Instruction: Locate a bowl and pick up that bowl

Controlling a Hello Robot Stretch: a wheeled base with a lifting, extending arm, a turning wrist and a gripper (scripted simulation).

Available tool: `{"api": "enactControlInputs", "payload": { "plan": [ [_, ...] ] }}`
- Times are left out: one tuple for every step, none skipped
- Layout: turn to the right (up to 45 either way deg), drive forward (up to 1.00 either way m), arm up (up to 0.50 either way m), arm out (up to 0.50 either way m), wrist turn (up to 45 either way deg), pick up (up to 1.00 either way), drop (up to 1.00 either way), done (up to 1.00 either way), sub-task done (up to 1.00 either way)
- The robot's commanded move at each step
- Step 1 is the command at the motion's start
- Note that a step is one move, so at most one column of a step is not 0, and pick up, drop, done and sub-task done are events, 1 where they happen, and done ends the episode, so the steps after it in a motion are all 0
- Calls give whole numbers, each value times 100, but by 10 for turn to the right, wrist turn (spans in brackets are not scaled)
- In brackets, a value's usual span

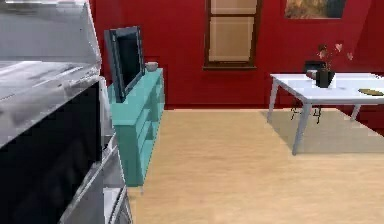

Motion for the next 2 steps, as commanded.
{"api": "enactControlInputs", "payload": {
  "plan": [
    [0, 100, 0, 0, 0, 0, 0, 0, 0],
    [-30, 0, 0, 0, 0, 0, 0, 0, 0]
  ]
}}
